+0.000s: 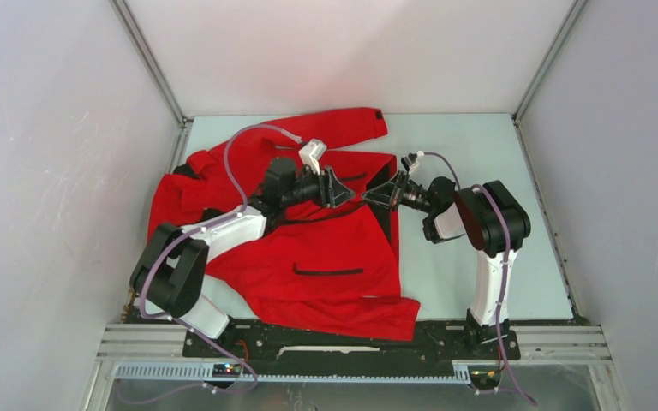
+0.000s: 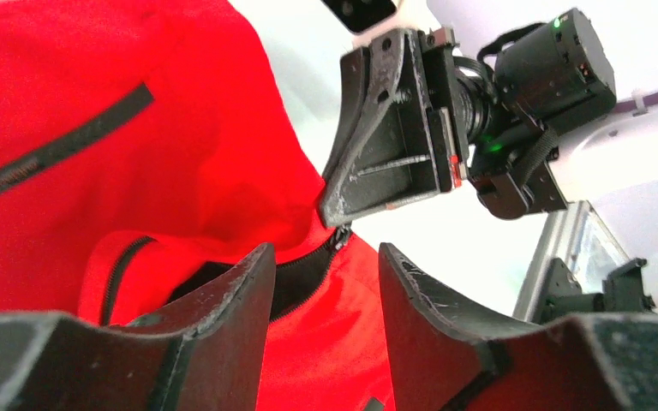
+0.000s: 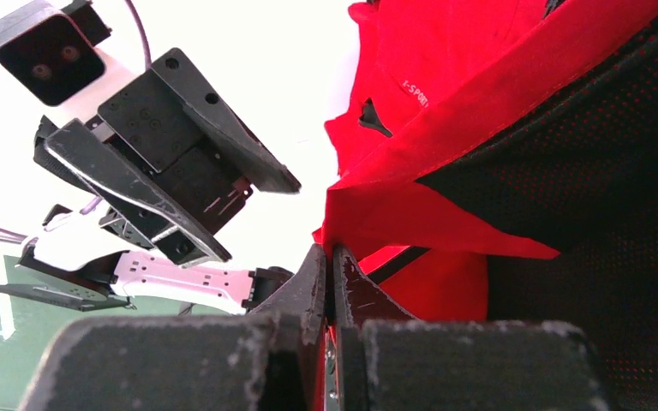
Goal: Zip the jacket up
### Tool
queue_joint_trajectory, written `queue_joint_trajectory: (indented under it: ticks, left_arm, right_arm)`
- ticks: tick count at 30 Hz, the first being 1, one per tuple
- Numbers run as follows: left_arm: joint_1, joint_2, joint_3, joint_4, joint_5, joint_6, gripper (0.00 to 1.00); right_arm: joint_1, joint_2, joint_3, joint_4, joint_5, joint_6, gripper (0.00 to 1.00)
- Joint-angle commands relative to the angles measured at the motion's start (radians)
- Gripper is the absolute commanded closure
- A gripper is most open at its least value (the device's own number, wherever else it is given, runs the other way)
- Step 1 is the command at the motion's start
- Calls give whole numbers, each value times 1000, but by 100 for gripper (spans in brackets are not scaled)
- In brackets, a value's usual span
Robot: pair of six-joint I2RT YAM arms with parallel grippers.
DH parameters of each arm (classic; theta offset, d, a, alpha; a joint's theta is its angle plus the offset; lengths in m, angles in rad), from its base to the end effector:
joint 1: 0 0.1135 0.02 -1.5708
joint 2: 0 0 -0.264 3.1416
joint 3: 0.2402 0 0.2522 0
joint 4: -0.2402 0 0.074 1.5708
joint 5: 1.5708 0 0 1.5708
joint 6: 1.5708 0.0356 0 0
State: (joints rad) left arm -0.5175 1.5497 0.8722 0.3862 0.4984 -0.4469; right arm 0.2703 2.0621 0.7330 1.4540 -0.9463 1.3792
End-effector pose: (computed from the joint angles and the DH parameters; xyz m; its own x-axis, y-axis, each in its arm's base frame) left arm 0.2903 -0.1848 0.2404 -0.5848 -0.1039 -0.8045 0.6428 0.5455 -0.5378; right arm 0.3349 0.1228 0.1346 -0.8919 0.3485 -0.2882 -0.2953 0.0337 0.9548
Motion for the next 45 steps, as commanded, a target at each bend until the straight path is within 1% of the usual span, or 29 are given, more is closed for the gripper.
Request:
queue_joint_trajectory:
  ticks: [1, 2, 4, 7, 9, 12, 15, 16, 18, 19, 21, 24, 27, 29, 31, 32, 34, 36, 40, 44, 45]
  left_arm:
    - [-4, -1, -18, 147, -80, 43, 41]
    - [-3, 5, -12, 147, -93, 62, 36]
    - [-1, 23, 12, 114, -86, 122, 35]
    - [-1, 92, 65, 109, 43, 174, 36]
    - [3, 154, 117, 77, 97, 175, 40]
    - [9, 214, 120, 197, 206, 122, 42]
    - [11, 259, 147, 235, 287, 104, 46]
    - [11, 268, 154, 240, 306, 105, 48]
    - [14, 290, 181, 211, 309, 117, 60]
    - [14, 297, 192, 200, 317, 120, 64]
    - [16, 302, 192, 203, 323, 117, 68]
    - [21, 299, 183, 212, 320, 113, 77]
    - [24, 302, 192, 185, 309, 120, 89]
    - [24, 302, 198, 156, 281, 135, 99]
    - [24, 295, 193, 153, 263, 144, 100]
    - [24, 294, 192, 153, 262, 145, 100]
    - [24, 296, 194, 149, 267, 142, 100]
    - [24, 301, 195, 153, 269, 138, 100]
    - [24, 308, 208, 141, 268, 131, 100]
    - [24, 325, 234, 123, 270, 121, 100]
    - [24, 328, 239, 123, 271, 115, 100]
  right_arm:
    - [-4, -4, 0, -11, -11, -27, 100]
    - [-5, -8, 0, -20, -11, -32, 100]
    - [-6, -17, 0, -42, -7, -45, 100]
    - [-9, -28, 0, -67, -5, -59, 100]
    - [-12, -29, 0, -61, -9, -51, 100]
    - [-20, -30, 0, -57, -14, -42, 100]
    - [-24, -33, -2, -55, -17, -40, 100]
    - [-26, -34, -3, -55, -18, -40, 100]
    - [-27, -37, -4, -54, -18, -40, 100]
    - [-27, -37, -4, -50, -20, -38, 100]
    - [-29, -37, -7, -45, -19, -35, 100]
    - [-28, -42, -9, -43, -20, -34, 100]
    - [-25, -47, -9, -46, -19, -34, 100]
    - [-23, -51, -9, -48, -20, -37, 98]
    - [-23, -57, -9, -56, -17, -41, 93]
    - [-23, -60, -9, -60, -16, -43, 87]
    - [-26, -73, -14, -70, -9, -46, 71]
    - [-32, -95, -20, -106, -3, -66, 61]
    - [-55, -155, -46, -274, 27, -176, 49]
    - [-80, -257, -76, -499, 91, -331, 43]
    - [-78, -294, -75, -583, 122, -376, 41]
